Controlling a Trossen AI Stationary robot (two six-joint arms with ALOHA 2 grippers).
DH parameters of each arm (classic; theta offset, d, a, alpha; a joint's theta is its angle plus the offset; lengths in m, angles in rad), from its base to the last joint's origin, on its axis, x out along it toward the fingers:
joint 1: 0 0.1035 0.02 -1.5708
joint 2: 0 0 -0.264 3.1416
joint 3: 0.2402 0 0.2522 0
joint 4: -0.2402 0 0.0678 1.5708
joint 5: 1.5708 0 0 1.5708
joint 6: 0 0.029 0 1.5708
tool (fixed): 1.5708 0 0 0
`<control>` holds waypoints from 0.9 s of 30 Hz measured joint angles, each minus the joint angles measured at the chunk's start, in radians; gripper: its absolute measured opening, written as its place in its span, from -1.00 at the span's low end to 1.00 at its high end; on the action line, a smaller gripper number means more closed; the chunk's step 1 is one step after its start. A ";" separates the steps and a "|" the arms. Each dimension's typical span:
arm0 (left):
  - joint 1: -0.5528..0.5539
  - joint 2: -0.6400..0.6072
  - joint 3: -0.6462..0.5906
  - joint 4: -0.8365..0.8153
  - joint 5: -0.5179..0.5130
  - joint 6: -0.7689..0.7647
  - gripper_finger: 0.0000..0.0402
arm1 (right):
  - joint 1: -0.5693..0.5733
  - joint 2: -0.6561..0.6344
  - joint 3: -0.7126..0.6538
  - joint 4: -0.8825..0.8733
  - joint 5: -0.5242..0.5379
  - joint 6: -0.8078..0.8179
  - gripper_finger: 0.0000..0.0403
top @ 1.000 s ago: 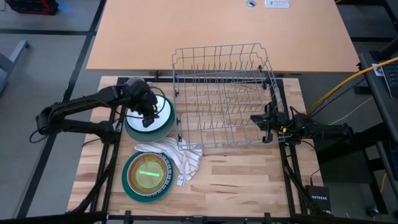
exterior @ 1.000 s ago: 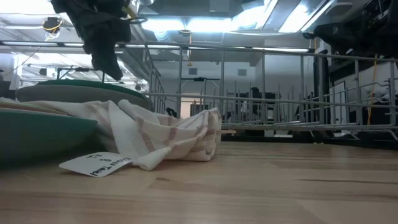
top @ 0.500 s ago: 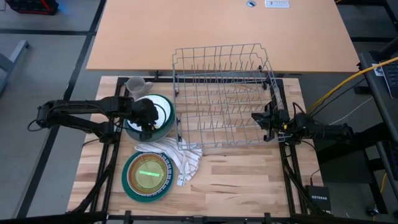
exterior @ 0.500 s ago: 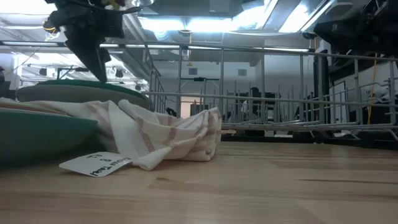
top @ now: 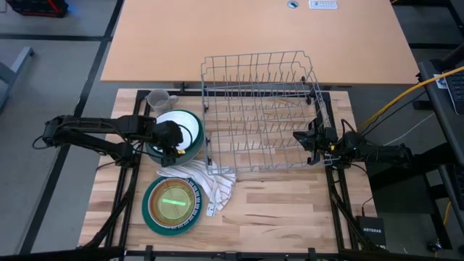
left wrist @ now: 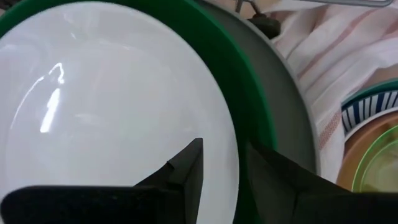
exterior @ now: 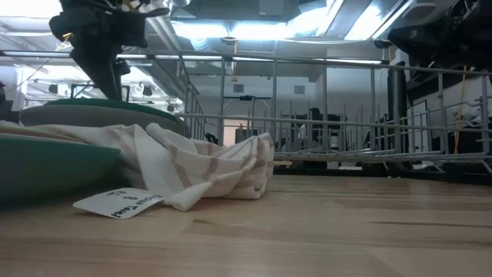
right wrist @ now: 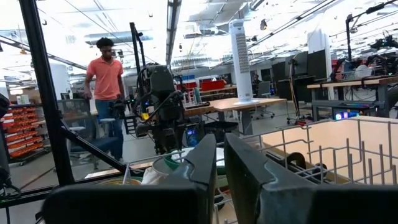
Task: Sort dishes
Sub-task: Put the white plate into the dish rack
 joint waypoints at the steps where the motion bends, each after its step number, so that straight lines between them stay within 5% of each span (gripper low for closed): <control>1: 0.000 0.000 0.000 -0.005 0.000 -0.009 -0.45 | 0.000 0.000 0.000 0.000 0.000 0.000 -0.81; 27: -0.066 0.048 0.000 -0.034 -0.063 -0.067 -0.45 | 0.000 0.000 0.000 0.000 0.000 0.027 -0.81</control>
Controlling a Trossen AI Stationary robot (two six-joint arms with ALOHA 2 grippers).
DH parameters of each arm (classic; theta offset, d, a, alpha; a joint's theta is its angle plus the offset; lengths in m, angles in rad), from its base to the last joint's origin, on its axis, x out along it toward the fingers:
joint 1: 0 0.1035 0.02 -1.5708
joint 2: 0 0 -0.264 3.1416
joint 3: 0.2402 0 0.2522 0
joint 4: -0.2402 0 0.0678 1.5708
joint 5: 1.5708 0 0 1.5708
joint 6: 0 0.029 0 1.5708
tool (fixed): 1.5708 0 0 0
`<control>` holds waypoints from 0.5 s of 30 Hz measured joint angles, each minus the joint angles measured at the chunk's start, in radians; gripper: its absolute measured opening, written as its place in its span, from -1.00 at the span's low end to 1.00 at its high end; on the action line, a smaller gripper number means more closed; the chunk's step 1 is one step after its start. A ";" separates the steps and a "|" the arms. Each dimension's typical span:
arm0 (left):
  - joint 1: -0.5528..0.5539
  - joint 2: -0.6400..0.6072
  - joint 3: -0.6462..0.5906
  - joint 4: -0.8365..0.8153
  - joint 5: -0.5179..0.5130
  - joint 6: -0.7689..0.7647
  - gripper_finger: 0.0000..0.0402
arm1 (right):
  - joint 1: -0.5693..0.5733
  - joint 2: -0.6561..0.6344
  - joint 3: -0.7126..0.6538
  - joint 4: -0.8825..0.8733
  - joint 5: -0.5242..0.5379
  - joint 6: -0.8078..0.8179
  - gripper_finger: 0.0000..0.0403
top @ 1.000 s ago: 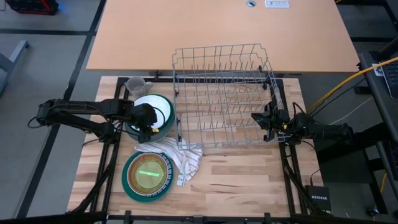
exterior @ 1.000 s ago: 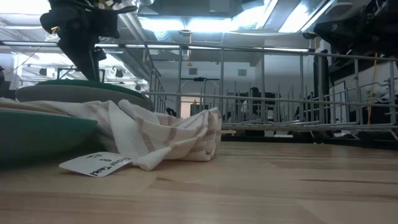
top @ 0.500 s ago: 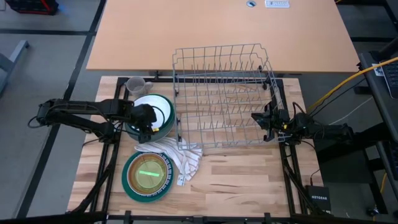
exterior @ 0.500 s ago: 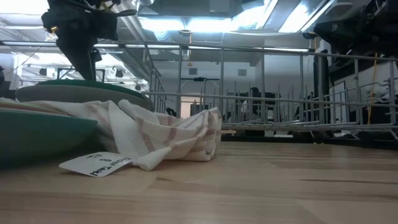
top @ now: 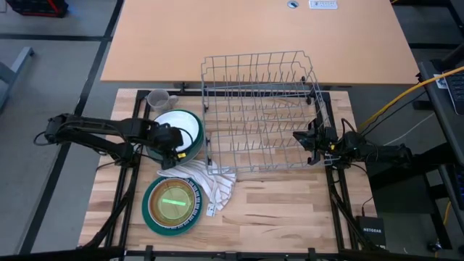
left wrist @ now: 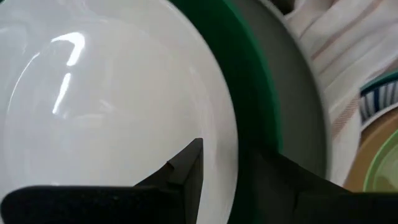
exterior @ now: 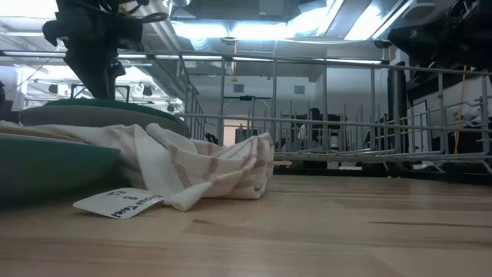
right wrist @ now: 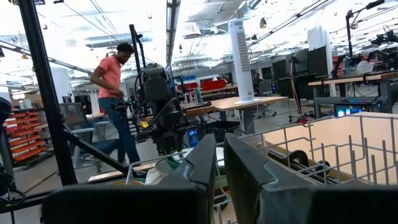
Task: Sort dishes
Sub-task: Put the white plate into the dish rack
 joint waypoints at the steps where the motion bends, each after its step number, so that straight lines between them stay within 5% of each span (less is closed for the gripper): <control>1: 0.000 0.009 0.000 -0.002 -0.001 0.000 -0.45 | 0.000 0.000 0.000 0.000 0.000 0.000 -0.81; 15: 0.000 0.194 0.001 -0.016 -0.177 0.072 -0.45 | 0.000 0.000 0.000 0.000 0.000 0.000 -0.81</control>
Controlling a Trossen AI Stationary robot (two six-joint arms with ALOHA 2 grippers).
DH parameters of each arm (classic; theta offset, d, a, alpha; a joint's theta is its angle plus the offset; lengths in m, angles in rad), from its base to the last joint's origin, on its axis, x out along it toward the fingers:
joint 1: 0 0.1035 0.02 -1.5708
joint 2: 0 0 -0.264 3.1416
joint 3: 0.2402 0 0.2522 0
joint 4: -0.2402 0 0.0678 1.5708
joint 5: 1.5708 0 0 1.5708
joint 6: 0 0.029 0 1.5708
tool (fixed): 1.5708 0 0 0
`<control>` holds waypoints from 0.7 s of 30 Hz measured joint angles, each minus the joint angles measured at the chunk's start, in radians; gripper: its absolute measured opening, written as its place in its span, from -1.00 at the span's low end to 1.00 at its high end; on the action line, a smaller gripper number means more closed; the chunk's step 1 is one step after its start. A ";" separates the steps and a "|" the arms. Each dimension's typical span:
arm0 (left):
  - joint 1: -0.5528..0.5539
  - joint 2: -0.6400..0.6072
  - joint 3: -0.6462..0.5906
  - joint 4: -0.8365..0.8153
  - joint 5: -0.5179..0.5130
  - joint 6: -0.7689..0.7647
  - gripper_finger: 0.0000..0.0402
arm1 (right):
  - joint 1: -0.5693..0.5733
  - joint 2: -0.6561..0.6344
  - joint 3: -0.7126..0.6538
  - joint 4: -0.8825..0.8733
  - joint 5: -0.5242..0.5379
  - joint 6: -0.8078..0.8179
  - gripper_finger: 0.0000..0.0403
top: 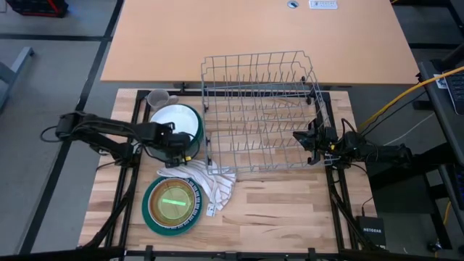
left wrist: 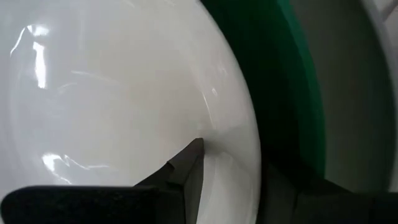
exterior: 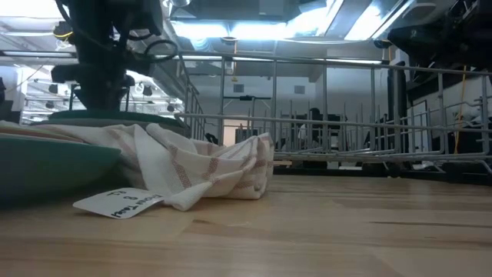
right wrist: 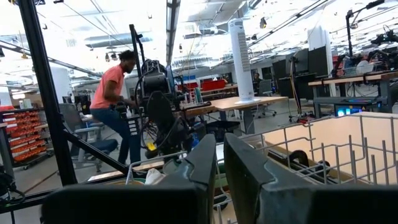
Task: Sort dishes
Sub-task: Put the white plate into the dish rack
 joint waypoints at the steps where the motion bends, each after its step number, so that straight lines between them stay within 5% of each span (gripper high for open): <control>1: 0.000 0.006 0.001 -0.001 -0.004 0.000 -0.45 | 0.000 0.000 0.000 0.000 0.000 0.000 -0.81; 10: -0.001 0.011 0.002 -0.001 -0.049 -0.006 -0.91 | 0.000 0.000 0.000 0.000 0.000 0.000 -0.81; 21: -0.006 0.008 0.123 -0.053 -0.034 0.006 -0.97 | 0.000 0.000 0.000 0.001 0.017 -0.001 -0.81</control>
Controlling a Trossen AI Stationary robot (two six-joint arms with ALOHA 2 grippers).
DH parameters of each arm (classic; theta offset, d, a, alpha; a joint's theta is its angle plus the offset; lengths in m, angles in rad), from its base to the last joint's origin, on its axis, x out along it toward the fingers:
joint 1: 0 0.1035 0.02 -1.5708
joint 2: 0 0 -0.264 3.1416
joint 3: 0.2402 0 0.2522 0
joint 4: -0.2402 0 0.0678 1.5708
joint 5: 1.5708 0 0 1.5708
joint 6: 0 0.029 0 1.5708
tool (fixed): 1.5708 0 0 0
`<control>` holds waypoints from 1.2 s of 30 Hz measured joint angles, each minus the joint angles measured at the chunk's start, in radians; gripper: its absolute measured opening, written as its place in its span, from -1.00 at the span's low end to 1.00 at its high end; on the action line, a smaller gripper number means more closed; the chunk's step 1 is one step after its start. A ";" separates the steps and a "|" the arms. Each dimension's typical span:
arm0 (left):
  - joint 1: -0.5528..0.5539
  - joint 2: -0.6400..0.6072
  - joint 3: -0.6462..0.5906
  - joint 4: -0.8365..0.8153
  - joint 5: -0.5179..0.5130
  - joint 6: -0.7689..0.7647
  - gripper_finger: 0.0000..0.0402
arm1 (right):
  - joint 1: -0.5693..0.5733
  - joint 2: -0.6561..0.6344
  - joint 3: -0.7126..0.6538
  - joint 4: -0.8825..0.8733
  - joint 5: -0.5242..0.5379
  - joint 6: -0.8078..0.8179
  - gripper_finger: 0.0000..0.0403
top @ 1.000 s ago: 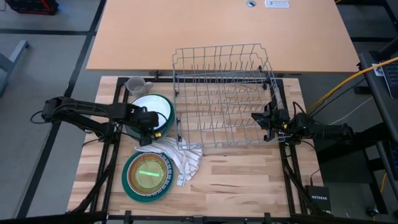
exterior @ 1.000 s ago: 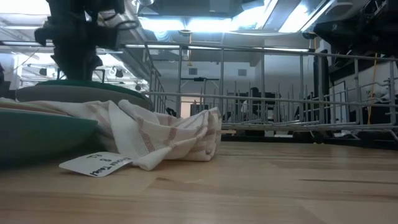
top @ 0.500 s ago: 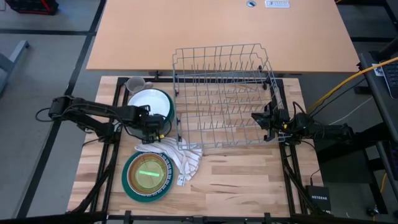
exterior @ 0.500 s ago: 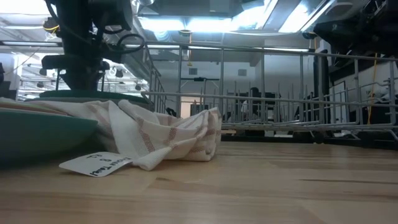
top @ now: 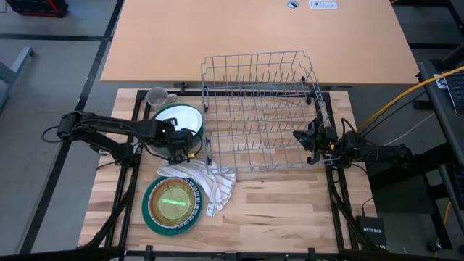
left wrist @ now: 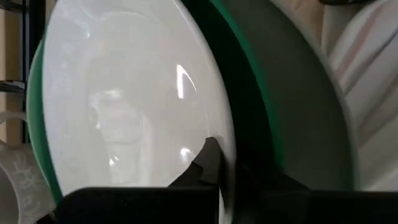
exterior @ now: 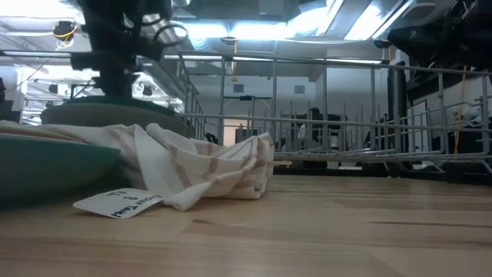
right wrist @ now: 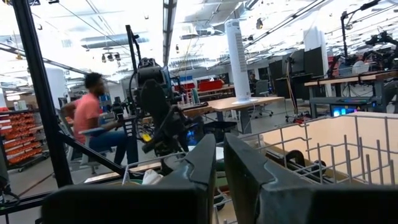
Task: Sort dishes
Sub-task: Put the white plate into the dish rack
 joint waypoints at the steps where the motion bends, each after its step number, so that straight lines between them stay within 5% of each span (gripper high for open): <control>1: 0.000 0.000 0.014 -0.014 0.003 0.000 -0.98 | 0.000 0.000 0.000 0.001 0.000 0.000 -0.81; 11: -0.001 -0.011 0.122 -0.079 0.017 -0.011 -0.99 | 0.000 0.034 0.000 0.075 0.016 -0.093 -0.81; 19: -0.001 -0.026 0.183 -0.126 0.024 -0.014 -1.00 | 0.000 0.180 0.064 0.127 0.044 -0.163 -0.81; 36: -0.005 -0.028 0.310 -0.234 0.033 -0.072 -1.00 | 0.000 0.896 0.494 0.126 0.035 -0.411 -0.81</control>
